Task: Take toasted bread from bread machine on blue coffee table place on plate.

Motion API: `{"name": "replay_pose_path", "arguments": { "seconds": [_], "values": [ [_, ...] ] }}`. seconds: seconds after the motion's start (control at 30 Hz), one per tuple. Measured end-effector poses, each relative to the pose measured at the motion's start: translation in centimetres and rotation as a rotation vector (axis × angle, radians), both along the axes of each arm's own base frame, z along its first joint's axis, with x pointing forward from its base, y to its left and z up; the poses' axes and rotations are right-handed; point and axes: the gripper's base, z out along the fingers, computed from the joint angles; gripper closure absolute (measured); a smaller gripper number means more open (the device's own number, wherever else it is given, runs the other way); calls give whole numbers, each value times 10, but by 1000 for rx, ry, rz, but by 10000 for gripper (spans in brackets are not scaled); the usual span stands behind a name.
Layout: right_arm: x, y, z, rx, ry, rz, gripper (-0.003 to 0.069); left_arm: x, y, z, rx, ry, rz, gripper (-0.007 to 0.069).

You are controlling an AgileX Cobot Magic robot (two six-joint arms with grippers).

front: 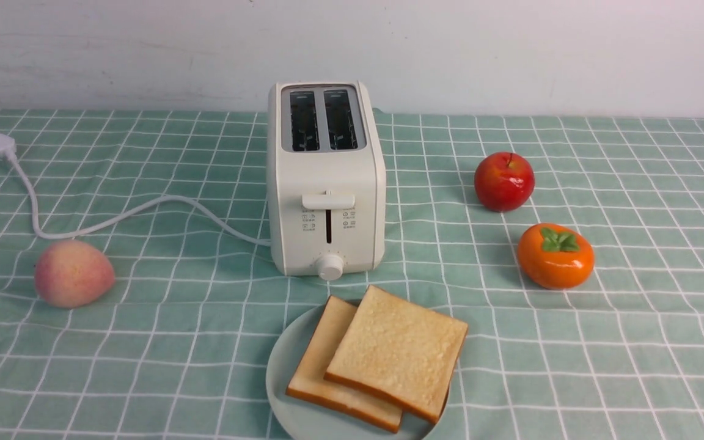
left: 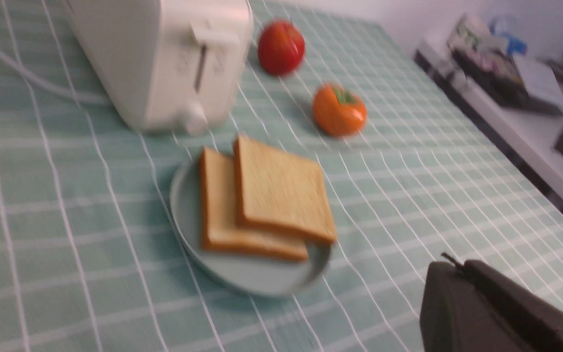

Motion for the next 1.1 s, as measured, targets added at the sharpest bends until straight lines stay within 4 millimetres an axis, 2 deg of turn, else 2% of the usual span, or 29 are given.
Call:
{"name": "replay_pose_path", "arguments": {
  "seconds": [0.23,0.67,0.8,0.9,0.93,0.97,1.0,1.1],
  "values": [
    [-1,0,-7,-11,28,7,666,19,6,0,-68,-183,130,638],
    [-1,1,-9,-14,53,16,657,21,7,-3,-72,-194,141,638],
    [-1,1,-9,-15,58,18,655,15,13,-16,-9,-268,183,638],
    [-1,1,-9,-15,58,18,652,19,21,-42,133,-330,268,638],
    [-1,1,-9,-15,58,18,652,20,21,-44,141,-328,272,638],
    [-1,1,-9,-15,58,18,650,27,23,-61,208,-303,300,638],
    [-1,1,-9,-15,58,18,650,27,23,-61,208,-303,300,638],
    [-1,1,-9,-15,58,18,645,38,26,-95,286,-215,335,638]
  ]
}}
